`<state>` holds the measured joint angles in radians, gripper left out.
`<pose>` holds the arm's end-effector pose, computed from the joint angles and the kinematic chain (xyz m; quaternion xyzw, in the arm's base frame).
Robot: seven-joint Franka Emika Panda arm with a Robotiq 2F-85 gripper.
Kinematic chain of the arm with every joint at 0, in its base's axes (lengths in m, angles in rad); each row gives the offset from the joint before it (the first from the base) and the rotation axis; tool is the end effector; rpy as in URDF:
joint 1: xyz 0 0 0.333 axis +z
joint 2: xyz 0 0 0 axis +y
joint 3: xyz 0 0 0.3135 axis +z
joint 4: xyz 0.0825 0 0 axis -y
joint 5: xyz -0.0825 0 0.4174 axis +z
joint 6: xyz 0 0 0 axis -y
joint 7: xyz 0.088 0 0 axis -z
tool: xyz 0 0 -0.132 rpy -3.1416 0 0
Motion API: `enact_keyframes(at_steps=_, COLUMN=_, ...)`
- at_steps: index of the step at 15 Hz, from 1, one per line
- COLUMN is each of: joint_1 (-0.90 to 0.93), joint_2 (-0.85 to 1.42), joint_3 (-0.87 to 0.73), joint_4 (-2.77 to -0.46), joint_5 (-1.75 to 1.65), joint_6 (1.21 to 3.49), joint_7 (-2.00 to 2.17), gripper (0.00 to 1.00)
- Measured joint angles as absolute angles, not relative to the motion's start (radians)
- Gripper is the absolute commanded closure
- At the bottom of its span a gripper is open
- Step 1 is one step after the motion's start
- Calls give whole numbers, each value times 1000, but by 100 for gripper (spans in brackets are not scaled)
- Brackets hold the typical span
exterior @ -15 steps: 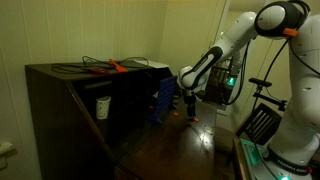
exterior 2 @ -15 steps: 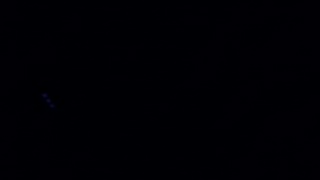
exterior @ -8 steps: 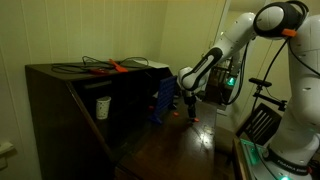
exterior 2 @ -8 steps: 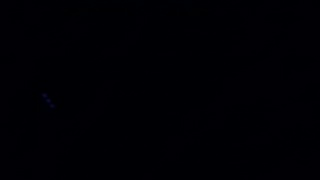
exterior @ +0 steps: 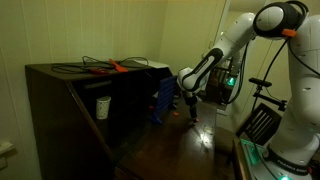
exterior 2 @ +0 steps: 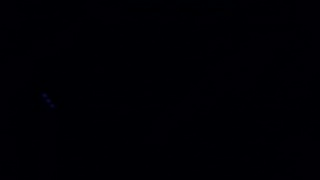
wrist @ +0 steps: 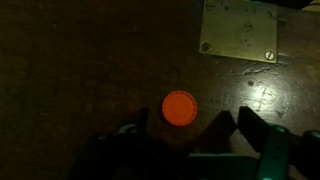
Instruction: Pick up one orange circular object and put in the blue frame
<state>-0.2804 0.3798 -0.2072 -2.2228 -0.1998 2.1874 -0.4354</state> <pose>0.4396 -0.2555 0.1272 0.9722 0.0468 -0.2296 0.0049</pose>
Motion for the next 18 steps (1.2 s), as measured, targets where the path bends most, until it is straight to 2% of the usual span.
enact_keyframes(at_steps=1, joint_1=-280, joint_2=380, joint_3=-207, joint_4=-2223, joint_5=-205, joint_6=2184, joint_7=-438, gripper=25)
enact_keyframes(at_steps=2, joint_1=-280, joint_2=381, joint_3=-208, joint_4=-2223, joint_5=-210, joint_6=2182, joint_7=-440, gripper=40)
enact_keyframes(at_steps=3, joint_1=-280, joint_2=382, joint_3=-208, joint_4=-2224, joint_5=-216, joint_6=2182, joint_7=-441, gripper=47)
enact_keyframes(at_steps=6, joint_1=-281, joint_2=381, joint_3=-211, joint_4=-2222, joint_5=-231, joint_6=2182, joint_7=-441, gripper=64)
enact_keyframes(at_steps=8, joint_1=-281, joint_2=379, joint_3=-212, joint_4=-2221, joint_5=-234, joint_6=2180, joint_7=-441, gripper=69)
enact_keyframes(at_steps=9, joint_1=-280, joint_2=377, joint_3=-211, joint_4=-2222, joint_5=-235, joint_6=2178, joint_7=-441, gripper=67)
enact_keyframes(at_steps=10, joint_1=-280, joint_2=375, joint_3=-211, joint_4=-2221, joint_5=-236, joint_6=2174, joint_7=-441, gripper=42)
enact_keyframes(at_steps=11, joint_1=-281, joint_2=372, joint_3=-211, joint_4=-2221, joint_5=-237, joint_6=2172, joint_7=-441, gripper=39)
enact_keyframes(at_steps=15, joint_1=-281, joint_2=376, joint_3=-211, joint_4=-2223, joint_5=-238, joint_6=2172, joint_7=-441, gripper=15)
enact_keyframes(at_steps=16, joint_1=-281, joint_2=377, joint_3=-211, joint_4=-2223, joint_5=-238, joint_6=2172, joint_7=-441, gripper=28)
enact_keyframes(at_steps=17, joint_1=-281, joint_2=378, joint_3=-211, joint_4=-2224, joint_5=-238, joint_6=2172, joint_7=-441, gripper=34)
enact_keyframes(at_steps=18, joint_1=-281, joint_2=379, joint_3=-211, joint_4=-2224, joint_5=-238, joint_6=2172, joint_7=-441, gripper=36)
